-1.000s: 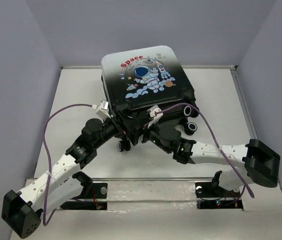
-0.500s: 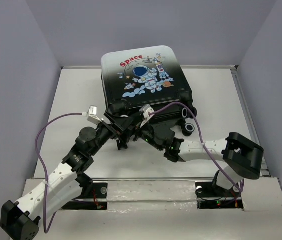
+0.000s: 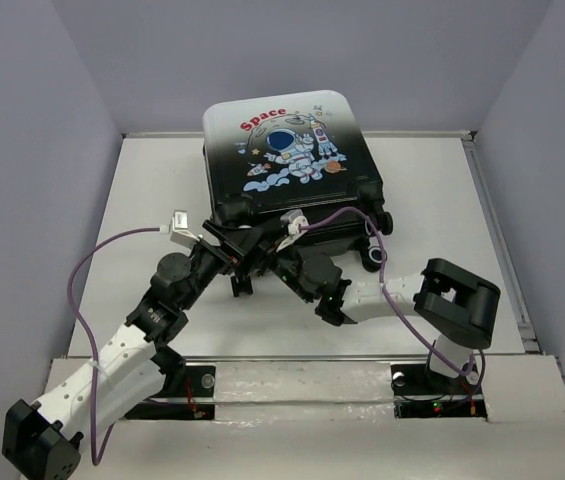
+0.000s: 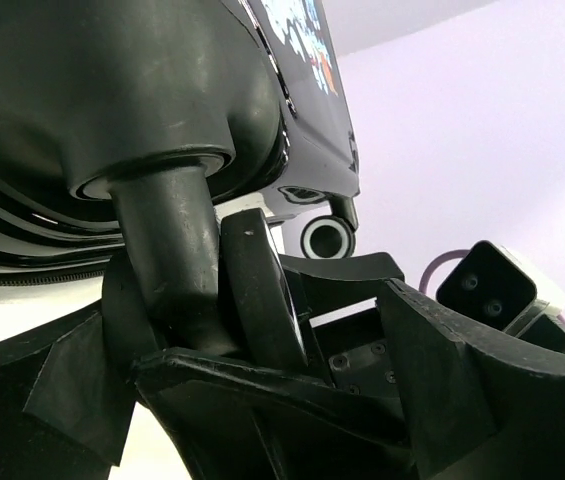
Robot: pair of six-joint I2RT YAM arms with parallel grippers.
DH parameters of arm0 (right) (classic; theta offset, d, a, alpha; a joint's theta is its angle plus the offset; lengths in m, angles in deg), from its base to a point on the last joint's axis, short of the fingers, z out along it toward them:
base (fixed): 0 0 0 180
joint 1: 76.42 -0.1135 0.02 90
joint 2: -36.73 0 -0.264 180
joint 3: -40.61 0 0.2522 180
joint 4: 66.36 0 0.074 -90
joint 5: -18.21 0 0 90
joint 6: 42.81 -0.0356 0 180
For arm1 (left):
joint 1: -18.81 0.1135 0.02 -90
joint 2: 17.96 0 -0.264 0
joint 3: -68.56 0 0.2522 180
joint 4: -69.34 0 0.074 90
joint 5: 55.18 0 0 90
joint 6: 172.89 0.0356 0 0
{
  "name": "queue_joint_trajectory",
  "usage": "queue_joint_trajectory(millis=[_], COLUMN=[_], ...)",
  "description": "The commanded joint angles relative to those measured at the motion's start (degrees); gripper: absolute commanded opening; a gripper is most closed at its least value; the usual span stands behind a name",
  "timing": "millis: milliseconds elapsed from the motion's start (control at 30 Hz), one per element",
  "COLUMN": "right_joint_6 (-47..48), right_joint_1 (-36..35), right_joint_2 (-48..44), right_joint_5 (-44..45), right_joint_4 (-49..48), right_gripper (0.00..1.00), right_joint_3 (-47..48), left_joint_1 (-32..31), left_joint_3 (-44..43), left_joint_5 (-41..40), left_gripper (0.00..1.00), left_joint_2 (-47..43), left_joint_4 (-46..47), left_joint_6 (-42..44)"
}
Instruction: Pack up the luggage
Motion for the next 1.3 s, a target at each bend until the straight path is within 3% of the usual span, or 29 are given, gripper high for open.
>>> queue_joint_trajectory(millis=[0, 33, 233, 400, 567, 733, 1067, 1267], right_joint_6=[-2.1, -1.6, -1.1, -1.0, -0.7, -0.6, -1.5, -2.1], right_joint_1=[1.1, 1.6, 4.0, 4.5, 4.5, 4.5, 4.5, 4.5], right_joint_2=[-2.9, -5.1, -15.1, -22.1, -24.2, -24.3, -22.0, -21.5], right_joint_5=[11.1, 11.4, 11.1, 11.3, 11.7, 9.4, 6.0, 3.9], right_joint_4=[-10.6, -8.5, -1.6, 3.4, 6.2, 7.5, 8.6, 8.6], right_gripper=[0.11, 0.07, 0.07, 0.07, 0.07, 0.07, 0.07, 0.07], right_joint_3=[1.9, 0.7, -8.3, -12.2, -13.1, -11.9, -10.3, -10.1], left_joint_1=[-1.9, -1.9, -1.9, -1.9, -2.0, -4.2, -13.2, -16.0], left_joint_3=[-0.6, -0.7, -3.1, 1.6, 8.7, 11.5, 3.2, 0.8], left_joint_5=[6.2, 5.8, -2.0, -6.2, -0.2, -2.0, -14.2, -24.4], left_gripper=[0.99, 0.99, 0.95, 0.89, 0.75, 0.57, 0.63, 0.63], left_joint_2=[-2.4, -2.8, -7.9, -14.9, -14.1, -5.5, 12.9, 17.7], left_joint_4=[7.8, 6.5, -12.2, -17.9, -10.6, -3.2, 6.9, 7.8], left_joint_6=[5.5, 7.7, 15.6, 14.9, 14.5, 16.9, 24.0, 25.8])
